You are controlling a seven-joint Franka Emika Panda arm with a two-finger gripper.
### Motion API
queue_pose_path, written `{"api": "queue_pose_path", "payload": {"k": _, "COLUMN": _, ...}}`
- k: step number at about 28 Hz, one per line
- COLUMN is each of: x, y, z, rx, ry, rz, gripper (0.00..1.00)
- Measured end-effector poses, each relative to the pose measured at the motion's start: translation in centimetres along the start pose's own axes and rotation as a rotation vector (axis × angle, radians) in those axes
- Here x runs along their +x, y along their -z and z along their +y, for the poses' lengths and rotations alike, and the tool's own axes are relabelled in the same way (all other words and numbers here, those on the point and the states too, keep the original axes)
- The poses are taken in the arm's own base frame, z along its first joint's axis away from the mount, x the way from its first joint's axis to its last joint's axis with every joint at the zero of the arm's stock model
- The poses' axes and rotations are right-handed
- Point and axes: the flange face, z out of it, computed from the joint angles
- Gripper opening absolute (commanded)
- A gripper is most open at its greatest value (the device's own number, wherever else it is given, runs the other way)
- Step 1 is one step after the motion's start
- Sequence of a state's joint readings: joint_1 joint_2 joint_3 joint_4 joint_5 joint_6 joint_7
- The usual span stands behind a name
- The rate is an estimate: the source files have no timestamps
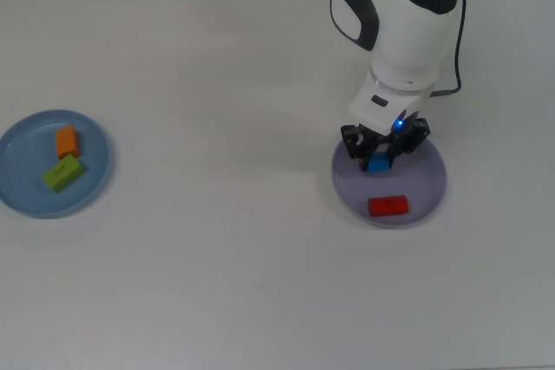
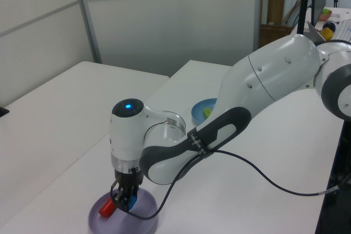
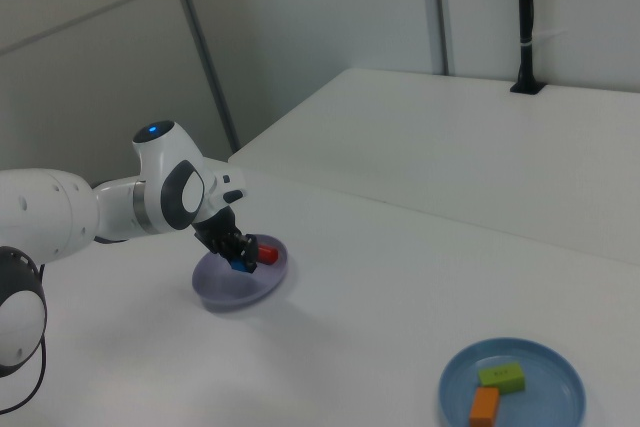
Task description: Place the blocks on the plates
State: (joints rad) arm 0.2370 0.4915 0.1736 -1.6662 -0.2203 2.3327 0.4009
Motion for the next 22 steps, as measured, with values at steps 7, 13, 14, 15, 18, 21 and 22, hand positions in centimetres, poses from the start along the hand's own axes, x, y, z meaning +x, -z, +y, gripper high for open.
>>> {"api": "queue_pose_path", "payload": {"k": 7, "x": 0.1, "y": 0.1, "z": 0.0, "rx": 0.000, "ry": -0.001, "rz": 0.002, "gripper": 1.00}}
{"api": "queue_pose_path", "payload": {"k": 13, "x": 0.2, "y": 0.8, "z": 0.4, "rx": -0.009, "ry": -0.010, "rz": -0.004, "gripper": 1.00}}
{"api": "queue_pose_path", "payload": {"k": 14, "x": 0.2, "y": 1.0, "z": 0.7, "rx": -0.015, "ry": -0.013, "rz": -0.013, "gripper": 1.00}}
{"api": "queue_pose_path", "payload": {"k": 15, "x": 0.2, "y": 1.4, "z": 0.9, "rx": -0.024, "ry": -0.016, "rz": -0.024, "gripper": 1.00}}
{"api": "queue_pose_path", "payload": {"k": 18, "x": 0.0, "y": 3.3, "z": 2.6, "rx": -0.063, "ry": -0.038, "rz": -0.075, "gripper": 1.00}}
{"api": "queue_pose_path", "payload": {"k": 21, "x": -0.1, "y": 5.8, "z": 4.6, "rx": -0.099, "ry": -0.067, "rz": -0.117, "gripper": 1.00}}
{"api": "queue_pose_path", "payload": {"k": 22, "x": -0.3, "y": 6.8, "z": 5.3, "rx": -0.111, "ry": -0.077, "rz": -0.132, "gripper": 1.00}}
